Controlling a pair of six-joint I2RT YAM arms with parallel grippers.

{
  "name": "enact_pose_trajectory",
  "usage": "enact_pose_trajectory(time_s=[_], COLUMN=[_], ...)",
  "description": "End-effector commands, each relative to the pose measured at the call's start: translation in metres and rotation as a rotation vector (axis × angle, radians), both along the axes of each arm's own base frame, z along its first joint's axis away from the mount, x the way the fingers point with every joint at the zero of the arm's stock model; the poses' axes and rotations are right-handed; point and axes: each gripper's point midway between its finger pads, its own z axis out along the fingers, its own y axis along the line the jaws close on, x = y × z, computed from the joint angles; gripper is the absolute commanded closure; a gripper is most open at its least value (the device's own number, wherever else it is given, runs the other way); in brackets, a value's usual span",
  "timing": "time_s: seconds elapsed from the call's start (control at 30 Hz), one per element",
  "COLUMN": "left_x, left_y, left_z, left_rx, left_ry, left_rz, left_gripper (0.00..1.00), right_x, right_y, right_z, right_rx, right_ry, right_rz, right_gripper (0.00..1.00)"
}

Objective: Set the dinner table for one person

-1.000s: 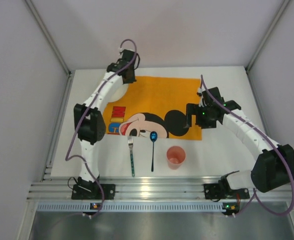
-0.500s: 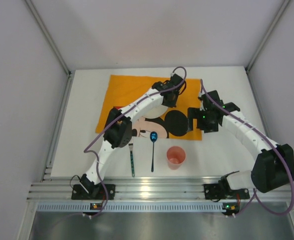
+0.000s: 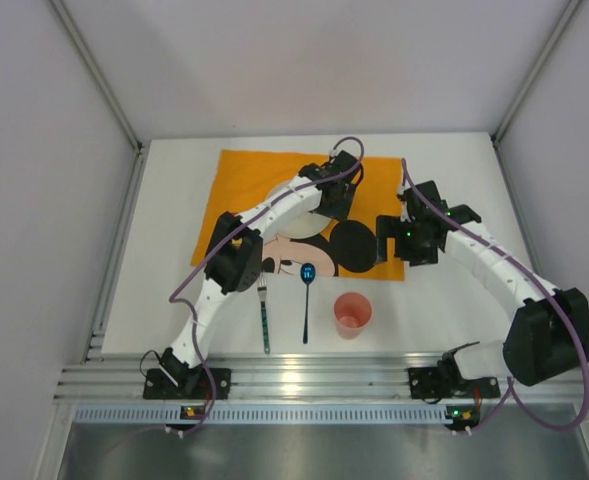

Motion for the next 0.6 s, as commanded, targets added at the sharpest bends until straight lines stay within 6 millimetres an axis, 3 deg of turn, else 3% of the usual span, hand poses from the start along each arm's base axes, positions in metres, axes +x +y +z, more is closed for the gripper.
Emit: enact_pose_trajectory(time_s=[0.0,0.07,0.23,0.33,0.43,0.47,0.57], left_x=[-0.005,-0.003,0.006,0.011,0.012,0.012,0.014], left_y=[-0.001,-0.002,-0.002,0.013,0.036,0.05,0.081], left_z=[0.005,0.017,0.073,0.089,0.089,0.081,0.084], left_rx=[-0.021,-0.048,-0.15,-0.16,-0.138,-0.116,-0.094], left_ry=[0.019,0.004,-0.079,-0.102,-0.103,-0.09,-0.098], left_rz=[-0.002,0.012,0.034,0.066,0.114,0.144,0.227], left_gripper=[0.22,0.13,0.08,0.07,0.07,0.07,0.06], right_x=[0.002,0.002,-0.01,-0.03,-0.054,-0.061,-0.08], right_y=[-0.001,-0.001,0.008,0.024,0.038,0.043,0.044], right_z=[0.019,0.03,0.069,0.089,0.1,0.099,0.081], right_rx=[-0.001,0.004,0.071,0.18,0.258,0.263,0.238], right_ry=[-0.051,-0.066,-0.143,-0.171,-0.185,-0.178,-0.104], right_rz=[0.003,0.009,0.106,0.197,0.263,0.288,0.299], right_gripper=[0.0,0.0,0.0,0.0,0.0,0.0,0.02])
